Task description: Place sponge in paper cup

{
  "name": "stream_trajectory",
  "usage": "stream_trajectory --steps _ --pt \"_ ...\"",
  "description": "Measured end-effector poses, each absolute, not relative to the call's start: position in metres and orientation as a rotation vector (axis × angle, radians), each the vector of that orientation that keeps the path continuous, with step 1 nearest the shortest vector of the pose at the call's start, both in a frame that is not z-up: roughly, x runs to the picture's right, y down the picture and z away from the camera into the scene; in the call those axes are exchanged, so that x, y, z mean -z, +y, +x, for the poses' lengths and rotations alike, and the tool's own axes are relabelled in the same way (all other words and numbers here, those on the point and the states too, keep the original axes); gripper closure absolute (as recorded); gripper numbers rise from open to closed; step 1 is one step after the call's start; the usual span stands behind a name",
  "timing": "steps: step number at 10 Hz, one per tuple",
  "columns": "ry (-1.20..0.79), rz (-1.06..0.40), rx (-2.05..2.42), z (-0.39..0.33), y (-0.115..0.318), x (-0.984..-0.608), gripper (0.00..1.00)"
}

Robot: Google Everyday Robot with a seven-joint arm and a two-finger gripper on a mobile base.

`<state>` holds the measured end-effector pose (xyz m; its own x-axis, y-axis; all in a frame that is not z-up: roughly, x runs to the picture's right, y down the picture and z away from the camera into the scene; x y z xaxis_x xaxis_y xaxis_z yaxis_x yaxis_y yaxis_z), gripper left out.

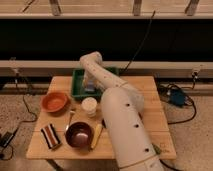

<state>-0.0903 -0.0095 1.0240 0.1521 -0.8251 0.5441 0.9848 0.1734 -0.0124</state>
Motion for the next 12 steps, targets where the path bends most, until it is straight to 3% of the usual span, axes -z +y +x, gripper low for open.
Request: stream_trajectory --steps 5,7,12 --pt "-0.452 -0.366 1.320 -0.082 -0.023 -1.011 0.94" --pt "-0.460 -0.304 1.293 -0.080 -0.040 -0.989 1.00" --pt "-0.500 -0.187 1.323 -0.092 -0.051 -0.928 1.00"
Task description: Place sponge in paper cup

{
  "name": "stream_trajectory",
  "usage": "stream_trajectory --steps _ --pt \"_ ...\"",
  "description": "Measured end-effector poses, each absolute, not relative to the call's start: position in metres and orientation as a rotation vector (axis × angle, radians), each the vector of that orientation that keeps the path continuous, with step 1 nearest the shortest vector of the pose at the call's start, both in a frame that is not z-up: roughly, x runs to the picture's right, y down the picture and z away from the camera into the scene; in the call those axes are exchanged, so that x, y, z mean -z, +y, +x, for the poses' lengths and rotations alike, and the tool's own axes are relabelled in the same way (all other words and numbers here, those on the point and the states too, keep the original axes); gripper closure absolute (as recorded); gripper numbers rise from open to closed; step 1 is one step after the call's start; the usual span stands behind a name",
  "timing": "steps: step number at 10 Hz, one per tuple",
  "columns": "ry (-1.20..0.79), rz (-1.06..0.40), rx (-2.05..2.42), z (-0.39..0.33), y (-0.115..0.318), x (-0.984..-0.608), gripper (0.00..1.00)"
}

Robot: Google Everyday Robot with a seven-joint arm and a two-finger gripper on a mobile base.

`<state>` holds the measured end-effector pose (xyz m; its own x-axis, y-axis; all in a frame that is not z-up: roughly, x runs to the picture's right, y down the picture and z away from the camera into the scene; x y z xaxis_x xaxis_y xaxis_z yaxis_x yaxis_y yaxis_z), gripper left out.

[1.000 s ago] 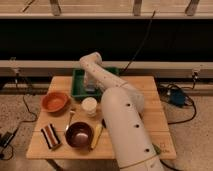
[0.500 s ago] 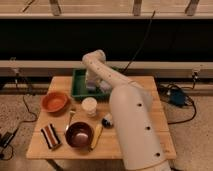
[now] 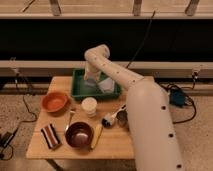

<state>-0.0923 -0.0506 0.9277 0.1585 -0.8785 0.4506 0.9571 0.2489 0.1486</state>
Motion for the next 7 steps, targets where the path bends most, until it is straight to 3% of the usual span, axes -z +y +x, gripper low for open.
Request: stream_trajectory --steps 5,7 --pt "-0.556 -0.111 1.446 -0.117 -0.020 -0.845 1.00" --pt "-0.577 -0.102 1.485 -0.121 -0.016 -0.828 1.00"
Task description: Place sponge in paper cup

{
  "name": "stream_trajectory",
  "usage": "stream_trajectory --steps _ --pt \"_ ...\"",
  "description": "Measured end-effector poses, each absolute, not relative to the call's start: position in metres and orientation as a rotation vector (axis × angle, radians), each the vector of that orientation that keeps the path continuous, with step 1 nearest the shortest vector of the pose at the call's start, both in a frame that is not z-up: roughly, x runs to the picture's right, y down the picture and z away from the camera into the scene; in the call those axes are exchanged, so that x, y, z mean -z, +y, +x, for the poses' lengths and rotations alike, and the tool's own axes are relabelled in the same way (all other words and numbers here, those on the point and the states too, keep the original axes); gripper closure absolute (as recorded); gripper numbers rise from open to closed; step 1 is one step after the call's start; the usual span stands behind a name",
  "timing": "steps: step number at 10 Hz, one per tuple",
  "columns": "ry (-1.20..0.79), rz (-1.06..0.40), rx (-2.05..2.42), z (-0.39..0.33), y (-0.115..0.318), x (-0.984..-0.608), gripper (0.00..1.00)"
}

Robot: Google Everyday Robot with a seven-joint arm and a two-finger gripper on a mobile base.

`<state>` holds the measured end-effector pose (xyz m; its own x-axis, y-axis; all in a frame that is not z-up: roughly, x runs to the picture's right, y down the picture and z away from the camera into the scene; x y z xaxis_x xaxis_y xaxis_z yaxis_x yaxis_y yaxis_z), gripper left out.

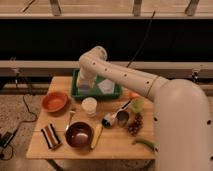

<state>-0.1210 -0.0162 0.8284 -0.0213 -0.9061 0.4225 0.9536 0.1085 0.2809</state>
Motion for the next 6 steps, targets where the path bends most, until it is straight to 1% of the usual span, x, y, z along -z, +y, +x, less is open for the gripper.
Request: stream_trajectory --steps 2,6 --pt "-0.612 -0.129 1.532 -0.124 -0.001 -0.808 1.00" --pt "-0.655 -0.225 1.568 -0.117 0.026 -0.803 1.00"
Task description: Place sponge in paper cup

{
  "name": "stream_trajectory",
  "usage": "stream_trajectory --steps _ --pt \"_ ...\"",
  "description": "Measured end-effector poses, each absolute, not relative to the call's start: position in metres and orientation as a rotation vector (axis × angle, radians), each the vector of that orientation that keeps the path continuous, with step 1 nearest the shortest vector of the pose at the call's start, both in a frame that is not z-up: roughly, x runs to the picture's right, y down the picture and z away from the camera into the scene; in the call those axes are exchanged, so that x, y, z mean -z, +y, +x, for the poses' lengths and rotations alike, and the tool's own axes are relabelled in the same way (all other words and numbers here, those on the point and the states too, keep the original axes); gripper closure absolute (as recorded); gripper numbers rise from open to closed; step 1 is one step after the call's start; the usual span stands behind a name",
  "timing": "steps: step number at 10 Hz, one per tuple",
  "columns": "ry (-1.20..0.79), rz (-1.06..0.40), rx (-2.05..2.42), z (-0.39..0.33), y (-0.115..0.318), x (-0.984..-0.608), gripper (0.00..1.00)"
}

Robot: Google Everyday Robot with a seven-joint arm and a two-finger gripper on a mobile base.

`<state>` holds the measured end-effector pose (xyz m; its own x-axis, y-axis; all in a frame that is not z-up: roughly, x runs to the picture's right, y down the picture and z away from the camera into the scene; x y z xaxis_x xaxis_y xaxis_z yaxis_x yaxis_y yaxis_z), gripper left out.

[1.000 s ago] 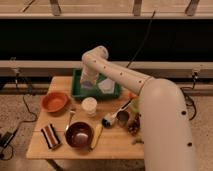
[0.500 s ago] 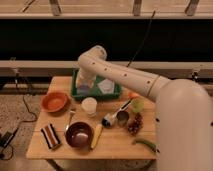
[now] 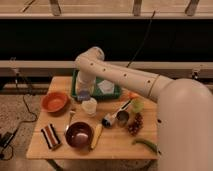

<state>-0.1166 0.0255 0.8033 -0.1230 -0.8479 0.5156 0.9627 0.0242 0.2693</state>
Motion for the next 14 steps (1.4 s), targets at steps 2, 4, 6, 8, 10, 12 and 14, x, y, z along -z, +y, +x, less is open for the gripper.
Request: stream_trajectory --steps 2,4,6,8,10,12,14 --pt "-0.652 -0.260 1.569 -0.106 0.033 -0.805 1.00" --pt "-0.646 -0.284 1.564 -0.098 0.040 -0.806 1.00" --pt "-0.638 -0.308 1.556 -0.091 0.048 -0.809 0.90" --pt "-0.641 -0.321 1.545 -0.088 0.053 -0.810 0.70" --pt "-0.656 -0.330 1.532 -0.086 0.056 -0.808 0.48" --pt "-0.668 -0.336 1.532 -0.088 0.059 -0.808 0.28" --pt "-0.673 -0.341 1.532 -0.090 0.061 -0.810 0.20"
